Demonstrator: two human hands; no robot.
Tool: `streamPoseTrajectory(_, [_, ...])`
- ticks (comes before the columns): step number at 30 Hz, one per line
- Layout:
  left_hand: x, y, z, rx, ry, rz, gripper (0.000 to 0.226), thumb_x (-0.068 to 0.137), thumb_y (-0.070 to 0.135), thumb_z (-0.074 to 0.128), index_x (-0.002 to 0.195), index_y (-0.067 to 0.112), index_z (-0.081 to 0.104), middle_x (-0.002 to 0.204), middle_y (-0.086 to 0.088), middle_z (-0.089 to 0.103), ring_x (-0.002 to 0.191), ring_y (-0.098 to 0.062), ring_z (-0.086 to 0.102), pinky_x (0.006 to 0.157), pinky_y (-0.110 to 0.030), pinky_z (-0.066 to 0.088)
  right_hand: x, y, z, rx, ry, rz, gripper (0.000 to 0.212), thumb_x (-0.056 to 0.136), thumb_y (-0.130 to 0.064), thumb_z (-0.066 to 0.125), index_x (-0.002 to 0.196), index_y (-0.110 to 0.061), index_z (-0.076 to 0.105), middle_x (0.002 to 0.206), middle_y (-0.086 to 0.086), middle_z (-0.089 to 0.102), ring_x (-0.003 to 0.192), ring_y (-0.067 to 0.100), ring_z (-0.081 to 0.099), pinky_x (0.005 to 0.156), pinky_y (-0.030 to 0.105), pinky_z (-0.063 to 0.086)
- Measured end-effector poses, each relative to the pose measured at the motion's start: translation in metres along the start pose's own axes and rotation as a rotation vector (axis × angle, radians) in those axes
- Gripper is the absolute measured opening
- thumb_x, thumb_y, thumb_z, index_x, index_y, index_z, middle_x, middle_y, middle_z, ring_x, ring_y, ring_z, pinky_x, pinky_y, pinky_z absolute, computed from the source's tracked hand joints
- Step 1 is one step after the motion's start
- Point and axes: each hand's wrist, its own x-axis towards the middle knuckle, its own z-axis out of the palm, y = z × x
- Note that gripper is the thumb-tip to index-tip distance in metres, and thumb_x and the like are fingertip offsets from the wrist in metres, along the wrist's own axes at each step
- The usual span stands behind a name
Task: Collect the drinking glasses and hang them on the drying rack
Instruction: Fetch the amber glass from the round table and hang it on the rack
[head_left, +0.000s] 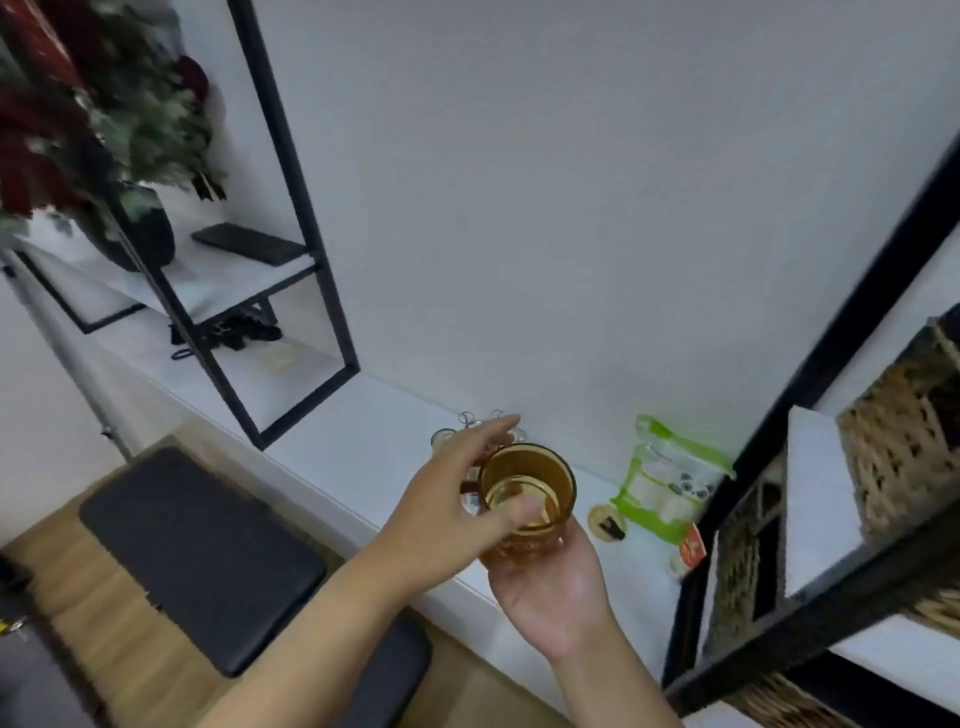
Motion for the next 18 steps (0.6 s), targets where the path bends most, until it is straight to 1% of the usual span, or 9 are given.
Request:
streamPoseTrajectory(1, [0.015, -0.017, -0.008, -0.086, -0.004, -0.024, 0.062, 0.085, 0.079, 0.059, 0.142, 0.055, 0.051, 0.136, 0.023, 0.061, 0.127, -0.003, 0.058, 0.100, -0.030, 0.054, 0.016, -0.001, 0.000, 0.018, -0.004, -0.012, 0.048, 0.095, -0.030, 0.063, 0.131, 0.001, 0.068, 0.125, 0.023, 0.065, 0.096, 0.036, 0.062, 0.076, 0.033, 0.057])
streamPoseTrajectory(2, [0.030, -0.035, -0.014, -0.152, 0.008, -0.055, 0.054, 0.092, 0.078, 0.048, 0.139, 0.052, 0.056, 0.132, 0.019, 0.065, 0.124, -0.006, 0.062, 0.099, -0.031, 0.055, 0.031, -0.003, 0.000, 0.046, -0.013, -0.031, 0.047, 0.095, -0.032, 0.061, 0.129, 0.000, 0.068, 0.120, 0.024, 0.065, 0.088, 0.036, 0.061, 0.064, 0.033, 0.059])
streamPoseTrajectory(3, [0.046, -0.054, -0.018, -0.182, 0.024, -0.084, 0.051, 0.097, 0.075, 0.039, 0.134, 0.048, 0.060, 0.127, 0.018, 0.068, 0.121, -0.007, 0.064, 0.098, -0.031, 0.055, 0.046, -0.005, -0.001, 0.076, -0.020, -0.058, 0.049, 0.094, -0.033, 0.062, 0.129, 0.000, 0.067, 0.117, 0.025, 0.066, 0.085, 0.037, 0.061, 0.059, 0.032, 0.060])
streamPoseTrajectory(5, [0.076, -0.097, -0.020, -0.150, 0.036, -0.151, 0.042, 0.105, 0.063, 0.035, 0.125, 0.043, 0.065, 0.117, 0.020, 0.072, 0.112, -0.003, 0.067, 0.094, -0.027, 0.054, 0.070, -0.009, -0.003, 0.106, -0.031, -0.130, 0.055, 0.084, -0.032, 0.072, 0.129, 0.001, 0.068, 0.117, 0.027, 0.068, 0.084, 0.037, 0.064, 0.057, 0.032, 0.062])
streamPoseTrajectory(8, [0.114, -0.171, -0.008, 0.036, 0.014, -0.222, 0.016, 0.107, 0.039, 0.053, 0.118, 0.040, 0.064, 0.117, 0.018, 0.070, 0.106, 0.000, 0.065, 0.088, -0.018, 0.050, 0.101, -0.018, -0.007, 0.109, -0.043, -0.257, 0.062, 0.075, -0.031, 0.079, 0.126, 0.002, 0.070, 0.120, 0.027, 0.069, 0.086, 0.038, 0.066, 0.057, 0.034, 0.063])
streamPoseTrajectory(10, [0.132, -0.216, 0.008, 0.136, -0.038, -0.237, 0.019, 0.104, 0.032, 0.060, 0.123, 0.033, 0.064, 0.123, 0.010, 0.068, 0.112, -0.010, 0.065, 0.090, -0.024, 0.052, 0.120, -0.026, -0.015, 0.094, -0.041, -0.319, 0.057, 0.078, -0.031, 0.077, 0.123, 0.003, 0.071, 0.118, 0.027, 0.071, 0.088, 0.038, 0.068, 0.058, 0.035, 0.063])
streamPoseTrajectory(12, [0.144, -0.250, 0.026, 0.219, -0.088, -0.240, 0.035, 0.101, 0.035, 0.065, 0.134, 0.025, 0.061, 0.131, 0.005, 0.065, 0.119, -0.017, 0.062, 0.095, -0.035, 0.052, 0.139, -0.032, -0.024, 0.089, -0.044, -0.367, 0.049, 0.085, -0.033, 0.069, 0.119, 0.003, 0.075, 0.115, 0.026, 0.073, 0.089, 0.037, 0.069, 0.061, 0.033, 0.063])
streamPoseTrajectory(13, [0.149, -0.263, 0.034, 0.250, -0.100, -0.235, 0.042, 0.098, 0.038, 0.068, 0.137, 0.025, 0.060, 0.133, 0.004, 0.065, 0.119, -0.017, 0.061, 0.095, -0.036, 0.052, 0.148, -0.034, -0.030, 0.085, -0.044, -0.387, 0.049, 0.089, -0.036, 0.064, 0.117, 0.003, 0.076, 0.114, 0.026, 0.074, 0.089, 0.036, 0.068, 0.062, 0.032, 0.062])
streamPoseTrajectory(18, [0.168, -0.307, 0.066, 0.376, -0.125, -0.145, 0.053, 0.081, 0.047, 0.078, 0.128, 0.029, 0.060, 0.123, 0.006, 0.064, 0.113, -0.020, 0.060, 0.082, -0.040, 0.058, 0.188, -0.042, -0.056, 0.113, -0.036, -0.437, 0.050, 0.092, -0.039, 0.060, 0.117, 0.001, 0.075, 0.111, 0.025, 0.073, 0.086, 0.036, 0.069, 0.063, 0.032, 0.062])
